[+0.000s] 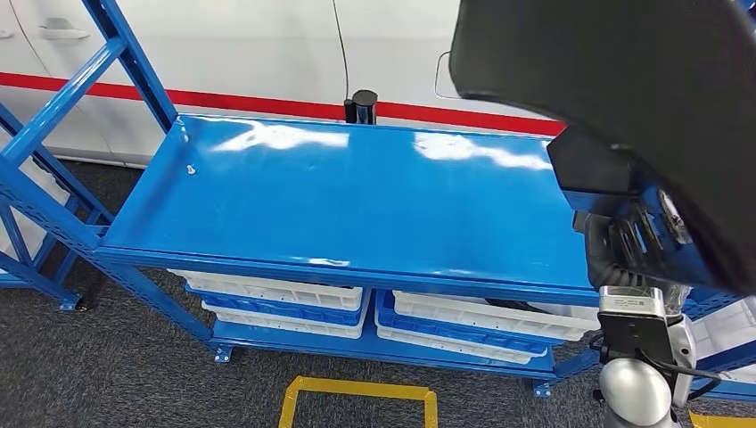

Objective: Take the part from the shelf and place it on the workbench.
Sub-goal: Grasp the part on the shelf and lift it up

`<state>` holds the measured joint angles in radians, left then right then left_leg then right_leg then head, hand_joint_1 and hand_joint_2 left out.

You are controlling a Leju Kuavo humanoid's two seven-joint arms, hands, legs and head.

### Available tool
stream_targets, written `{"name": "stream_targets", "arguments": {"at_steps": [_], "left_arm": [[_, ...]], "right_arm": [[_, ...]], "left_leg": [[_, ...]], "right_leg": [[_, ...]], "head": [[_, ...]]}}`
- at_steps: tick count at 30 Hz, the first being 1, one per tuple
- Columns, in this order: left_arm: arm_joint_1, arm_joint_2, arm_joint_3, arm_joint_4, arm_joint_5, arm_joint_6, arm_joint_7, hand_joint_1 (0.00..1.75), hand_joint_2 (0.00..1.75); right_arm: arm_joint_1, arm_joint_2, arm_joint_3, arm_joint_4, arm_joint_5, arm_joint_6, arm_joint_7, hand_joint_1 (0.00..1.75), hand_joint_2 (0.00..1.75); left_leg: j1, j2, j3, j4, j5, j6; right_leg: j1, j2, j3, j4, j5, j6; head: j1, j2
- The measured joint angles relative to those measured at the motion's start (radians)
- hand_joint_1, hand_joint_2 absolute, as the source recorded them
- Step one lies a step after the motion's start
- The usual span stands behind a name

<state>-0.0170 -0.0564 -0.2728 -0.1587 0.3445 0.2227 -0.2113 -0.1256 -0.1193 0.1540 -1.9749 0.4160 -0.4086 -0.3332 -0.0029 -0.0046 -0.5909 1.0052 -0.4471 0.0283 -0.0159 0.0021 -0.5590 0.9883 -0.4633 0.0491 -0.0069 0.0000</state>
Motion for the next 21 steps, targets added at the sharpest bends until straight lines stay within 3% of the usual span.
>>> {"name": "stream_targets", "arguments": {"at_steps": [9, 15, 21], "left_arm": [[0.005, -0.001, 0.000, 0.000, -0.007, 0.008, -0.002, 0.00, 1.75], [0.009, -0.002, 0.000, 0.000, -0.006, 0.025, -0.018, 0.00, 1.75], [0.011, -0.003, 0.000, 0.000, -0.007, 0.029, -0.030, 0.00, 1.75]], "right_arm": [[0.078, 0.002, -0.044, -0.074, -0.112, -0.020, -0.071, 1.75, 1.75], [0.145, 0.006, -0.075, -0.146, -0.119, -0.047, -0.103, 1.75, 1.75], [0.212, 0.011, -0.112, -0.180, -0.114, -0.077, -0.107, 1.75, 1.75]], "left_leg": [[0.000, 0.000, 0.000, 0.000, -0.001, -0.001], [0.000, 0.000, 0.000, 0.000, -0.002, -0.001], [-0.008, 0.000, 0.002, 0.004, -0.009, 0.010]], "right_leg": [[0.000, 0.000, 0.000, 0.000, 0.000, 0.000], [0.000, 0.000, 0.000, -0.001, -0.001, 0.000], [-0.009, 0.000, 0.004, -0.003, -0.001, 0.007]], "head": [[0.000, 0.000], [0.000, 0.000], [0.000, 0.000]]}}
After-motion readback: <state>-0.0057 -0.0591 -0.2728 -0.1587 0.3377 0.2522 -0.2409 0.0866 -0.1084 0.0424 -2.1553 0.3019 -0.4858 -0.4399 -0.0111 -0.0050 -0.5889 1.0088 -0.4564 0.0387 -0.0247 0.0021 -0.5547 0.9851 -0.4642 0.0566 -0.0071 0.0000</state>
